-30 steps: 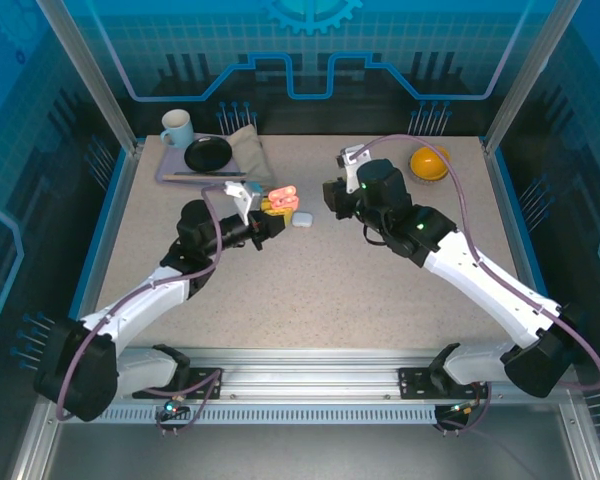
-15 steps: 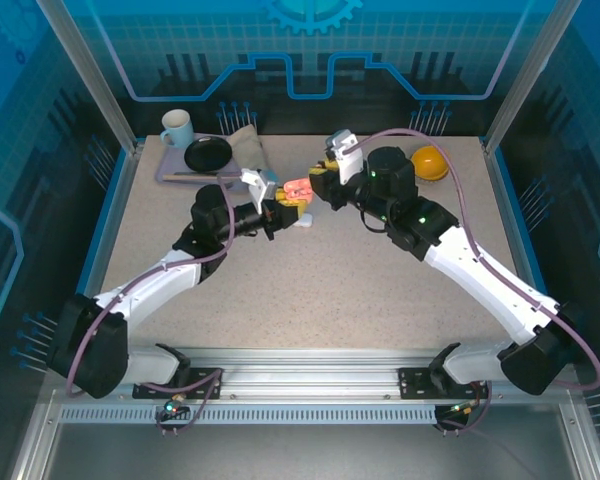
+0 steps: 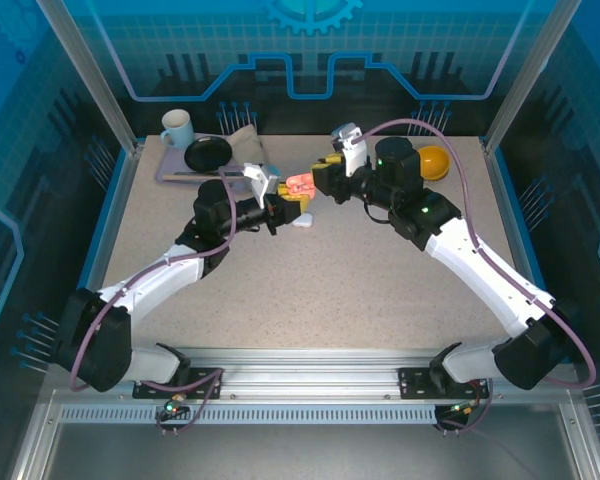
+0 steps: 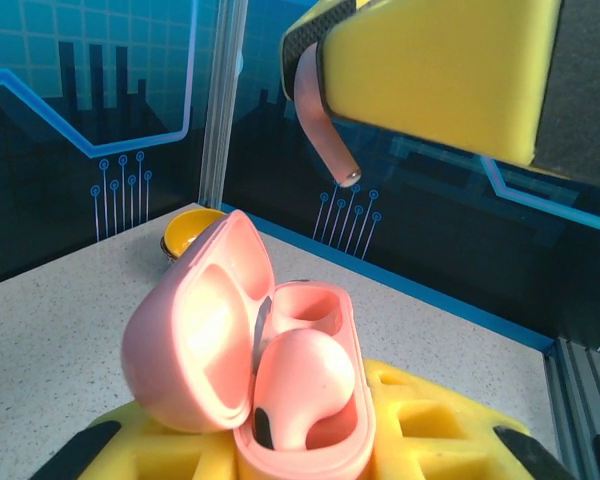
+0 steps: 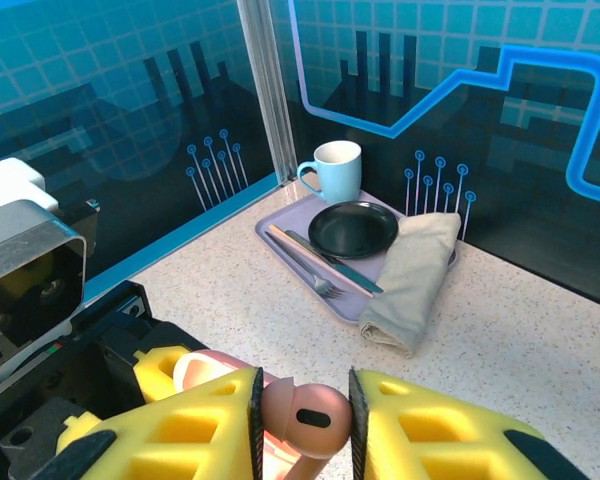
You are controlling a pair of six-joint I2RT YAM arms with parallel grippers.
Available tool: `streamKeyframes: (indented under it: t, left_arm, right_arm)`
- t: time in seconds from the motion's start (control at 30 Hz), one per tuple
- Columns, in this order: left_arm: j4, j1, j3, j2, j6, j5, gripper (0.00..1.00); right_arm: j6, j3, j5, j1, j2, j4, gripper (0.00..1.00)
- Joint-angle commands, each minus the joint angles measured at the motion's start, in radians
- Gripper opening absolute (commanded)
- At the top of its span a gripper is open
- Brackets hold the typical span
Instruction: Insert wireless bluetooth earbuds into charging case
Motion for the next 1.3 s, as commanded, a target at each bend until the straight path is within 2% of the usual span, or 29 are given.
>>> streamKeyframes:
  t: [0.0,0.93,1.27]
  left_arm:
    - [0.043,-0.008,0.042,0.011,-0.012,0.028,0.0]
    - [0.061,-0.017,0.073,0.027,-0.022,0.022,0.0]
    - [0.064,-0.016,0.078,0.038,-0.015,0.008,0.0]
  right_arm:
    - [0.004,-0.003,-0.056,-0.017,0.006,0.03,0.28]
    - [-0.028,-0.054,-0.027,-0.005,0.025,0.058,0.25]
    - [-0.067,-0.082,-0.008,0.031,0.003,0.038,0.24]
